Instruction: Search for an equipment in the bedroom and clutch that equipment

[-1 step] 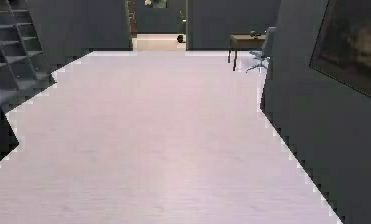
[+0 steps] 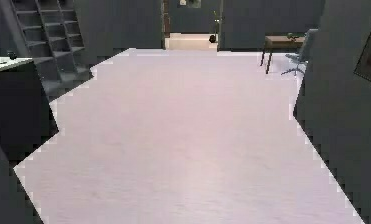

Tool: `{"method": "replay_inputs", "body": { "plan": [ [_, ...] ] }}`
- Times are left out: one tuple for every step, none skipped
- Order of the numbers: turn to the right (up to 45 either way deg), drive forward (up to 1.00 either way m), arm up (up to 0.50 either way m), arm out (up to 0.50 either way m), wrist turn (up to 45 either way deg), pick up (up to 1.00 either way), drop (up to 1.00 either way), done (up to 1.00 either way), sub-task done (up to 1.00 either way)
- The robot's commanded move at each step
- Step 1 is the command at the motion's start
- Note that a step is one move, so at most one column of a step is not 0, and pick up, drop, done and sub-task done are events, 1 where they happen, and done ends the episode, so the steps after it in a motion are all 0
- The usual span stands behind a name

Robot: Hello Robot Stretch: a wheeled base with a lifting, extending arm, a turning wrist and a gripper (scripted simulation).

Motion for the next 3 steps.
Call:
{"method": "replay_inputs", "body": {
  "plan": [
    [0.0, 1.0, 0.0, 0.0, 0.0, 0.0, 0.0, 0.0, 0.0],
    [0.0, 1.0, 0.0, 0.0, 0.0, 0.0, 0.0, 0.0, 0.0],
    [0.0, 1.0, 0.0, 0.0, 0.0, 0.0, 0.0, 0.0, 0.0]
  ]
}}
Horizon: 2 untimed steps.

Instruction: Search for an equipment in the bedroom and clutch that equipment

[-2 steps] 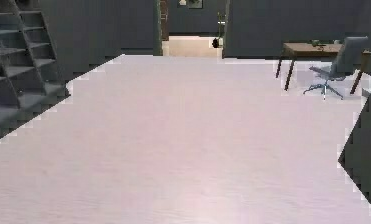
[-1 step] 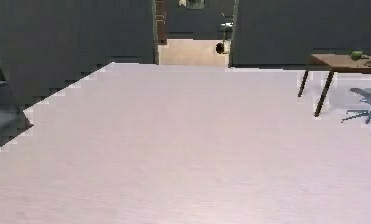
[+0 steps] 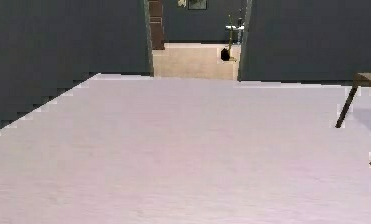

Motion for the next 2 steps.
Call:
{"method": "replay_inputs", "body": {
  "plan": [
    [0.0, 1.0, 0.0, 0.0, 0.0, 0.0, 0.0, 0.0, 0.0],
    [0.0, 1.0, 0.0, 0.0, 0.0, 0.0, 0.0, 0.0, 0.0]
  ]
}}
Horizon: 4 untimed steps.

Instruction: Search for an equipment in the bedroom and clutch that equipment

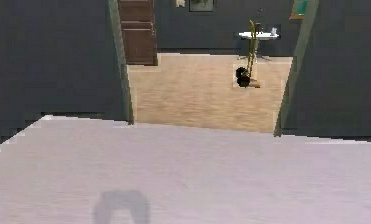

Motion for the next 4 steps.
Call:
{"method": "replay_inputs", "body": {
  "plan": [
    [0.0, 1.0, 0.0, 0.0, 0.0, 0.0, 0.0, 0.0, 0.0],
    [0.0, 1.0, 0.0, 0.0, 0.0, 0.0, 0.0, 0.0, 0.0],
    [-6.0, 0.0, 0.0, 0.0, 0.0, 0.0, 0.0, 0.0, 0.0],
    [0.0, 0.6, 0.0, 0.0, 0.0, 0.0, 0.0, 0.0, 0.0]
  ]
}}
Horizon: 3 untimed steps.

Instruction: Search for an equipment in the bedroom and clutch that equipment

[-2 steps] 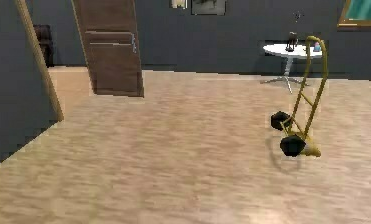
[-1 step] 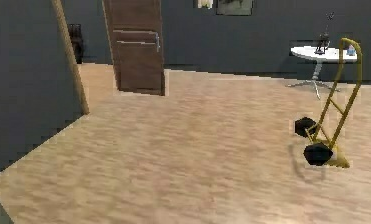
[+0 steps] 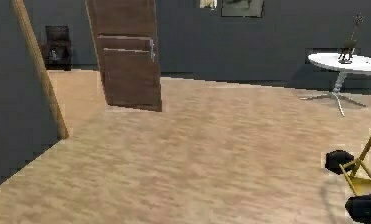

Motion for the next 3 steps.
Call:
{"method": "replay_inputs", "body": {
  "plan": [
    [-18.0, 0.0, 0.0, 0.0, 0.0, 0.0, 0.0, 0.0, 0.0],
    [0.0, 1.0, 0.0, 0.0, 0.0, 0.0, 0.0, 0.0, 0.0],
    [0.0, 1.0, 0.0, 0.0, 0.0, 0.0, 0.0, 0.0, 0.0]
  ]
}}
